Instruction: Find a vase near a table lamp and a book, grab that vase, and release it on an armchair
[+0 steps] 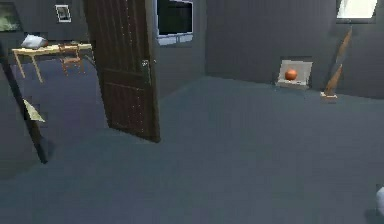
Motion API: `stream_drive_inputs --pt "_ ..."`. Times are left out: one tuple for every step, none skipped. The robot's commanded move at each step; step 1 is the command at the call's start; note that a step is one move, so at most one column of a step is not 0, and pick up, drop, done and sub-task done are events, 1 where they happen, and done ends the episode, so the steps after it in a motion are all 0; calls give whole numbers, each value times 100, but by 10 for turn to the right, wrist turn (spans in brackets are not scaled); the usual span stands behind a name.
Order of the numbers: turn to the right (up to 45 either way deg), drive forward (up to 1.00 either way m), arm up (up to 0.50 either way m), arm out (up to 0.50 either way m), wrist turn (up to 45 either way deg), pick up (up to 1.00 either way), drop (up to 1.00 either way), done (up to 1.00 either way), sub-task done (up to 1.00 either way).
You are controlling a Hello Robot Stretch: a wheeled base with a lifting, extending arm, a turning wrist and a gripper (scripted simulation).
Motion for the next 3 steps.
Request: stream_drive_inputs --pt "0 30 0 0 0 0 0 0 0" --pt "450 0 0 0 0 0 0 0 0" --pt "330 0 0 0 0 0 0 0 0"
